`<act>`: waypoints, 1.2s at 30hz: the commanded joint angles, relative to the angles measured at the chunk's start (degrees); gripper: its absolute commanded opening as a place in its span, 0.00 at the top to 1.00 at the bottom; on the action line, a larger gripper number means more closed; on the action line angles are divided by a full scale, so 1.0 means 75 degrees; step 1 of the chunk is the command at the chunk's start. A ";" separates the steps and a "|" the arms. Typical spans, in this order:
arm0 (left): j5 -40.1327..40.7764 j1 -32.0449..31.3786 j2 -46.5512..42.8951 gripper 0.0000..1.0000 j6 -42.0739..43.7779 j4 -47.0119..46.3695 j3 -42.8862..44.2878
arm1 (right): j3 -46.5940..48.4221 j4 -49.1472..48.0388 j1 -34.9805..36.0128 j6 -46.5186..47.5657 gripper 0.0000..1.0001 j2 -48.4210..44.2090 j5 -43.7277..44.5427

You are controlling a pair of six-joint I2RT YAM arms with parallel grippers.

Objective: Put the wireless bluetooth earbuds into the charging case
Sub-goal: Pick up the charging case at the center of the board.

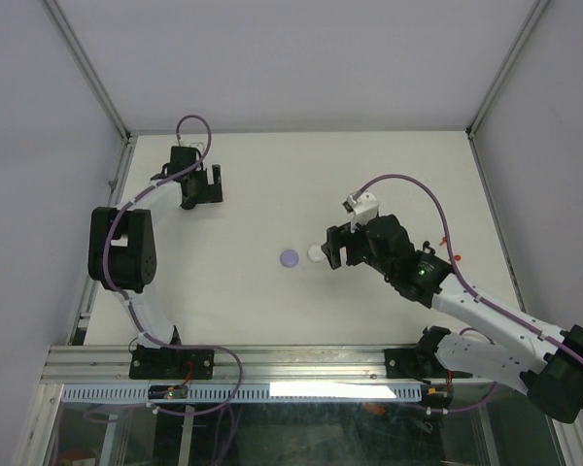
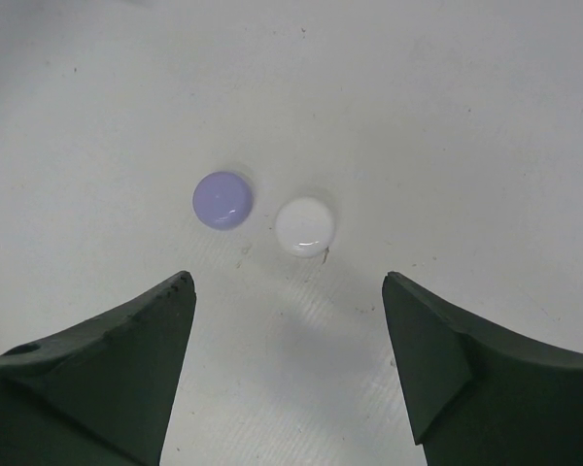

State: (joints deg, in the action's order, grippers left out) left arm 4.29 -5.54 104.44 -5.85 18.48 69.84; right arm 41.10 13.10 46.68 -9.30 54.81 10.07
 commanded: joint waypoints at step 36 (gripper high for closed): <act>-0.1643 -0.0042 0.2013 0.50 0.1831 -0.0179 0.1728 | 0.0053 -0.0278 -0.0048 0.0138 0.18 0.0223 -0.0003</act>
State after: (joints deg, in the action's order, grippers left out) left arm -3.64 -5.56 118.39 8.12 18.41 81.41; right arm 40.42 13.19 46.57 -8.88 56.40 10.07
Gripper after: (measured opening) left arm 0.544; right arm 0.820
